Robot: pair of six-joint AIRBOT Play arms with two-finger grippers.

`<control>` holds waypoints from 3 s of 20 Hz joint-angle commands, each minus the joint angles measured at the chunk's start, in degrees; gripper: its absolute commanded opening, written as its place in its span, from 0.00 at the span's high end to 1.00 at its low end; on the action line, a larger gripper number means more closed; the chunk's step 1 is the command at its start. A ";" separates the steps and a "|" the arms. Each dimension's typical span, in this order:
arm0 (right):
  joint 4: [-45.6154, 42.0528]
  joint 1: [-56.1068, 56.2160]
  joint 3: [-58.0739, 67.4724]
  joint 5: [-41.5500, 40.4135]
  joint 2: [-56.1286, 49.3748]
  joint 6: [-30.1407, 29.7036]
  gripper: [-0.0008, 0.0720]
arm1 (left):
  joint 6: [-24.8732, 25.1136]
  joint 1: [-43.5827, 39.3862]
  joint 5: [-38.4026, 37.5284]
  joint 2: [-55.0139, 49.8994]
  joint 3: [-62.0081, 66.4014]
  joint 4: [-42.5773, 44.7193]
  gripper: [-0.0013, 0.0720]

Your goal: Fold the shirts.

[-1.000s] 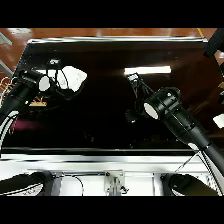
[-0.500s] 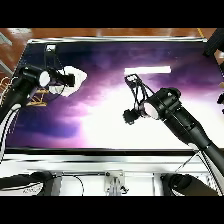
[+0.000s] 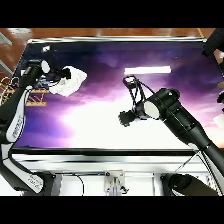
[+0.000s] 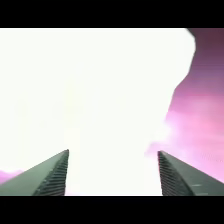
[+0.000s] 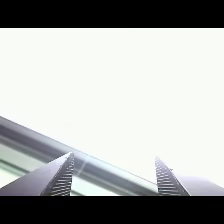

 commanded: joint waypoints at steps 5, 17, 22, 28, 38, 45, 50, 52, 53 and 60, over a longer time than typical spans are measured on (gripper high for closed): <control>6.21 0.07 0.00 -1.16 0.04 0.15 0.14 | 0.90 0.85 0.94 -8.72 1.84 -2.10 0.16; 2.60 0.04 0.00 -10.08 0.04 0.74 0.14 | -0.39 -0.26 4.79 0.79 2.14 -2.16 0.93; -9.38 0.04 5.97 -11.65 2.27 3.67 0.14 | 0.24 -4.35 7.91 23.37 5.31 -2.19 0.93; -31.50 0.04 21.22 -2.14 14.99 10.73 0.14 | 0.24 -17.84 10.95 46.84 5.64 -2.16 0.93; -33.46 0.04 21.46 31.67 26.10 2.45 0.14 | -2.08 -41.18 -4.63 40.85 -12.66 -3.96 0.93; -33.38 0.04 17.75 32.13 26.10 0.68 0.14 | -6.93 -52.65 -0.24 30.99 -28.83 -5.29 0.93; -35.19 0.04 17.73 30.36 26.10 0.70 0.14 | -5.14 -50.95 -2.34 29.35 -29.24 -10.64 0.86; -36.79 0.04 17.42 28.15 26.10 0.70 0.14 | -0.02 -46.69 -7.13 32.52 -28.00 -9.90 0.86; -37.03 0.04 16.90 27.12 26.10 0.70 0.20 | 1.64 -43.78 -9.99 34.47 -27.52 -9.33 0.84; -34.47 0.04 2.82 15.43 26.10 5.44 0.20 | 8.96 -24.70 -24.83 39.32 -28.70 -17.16 0.00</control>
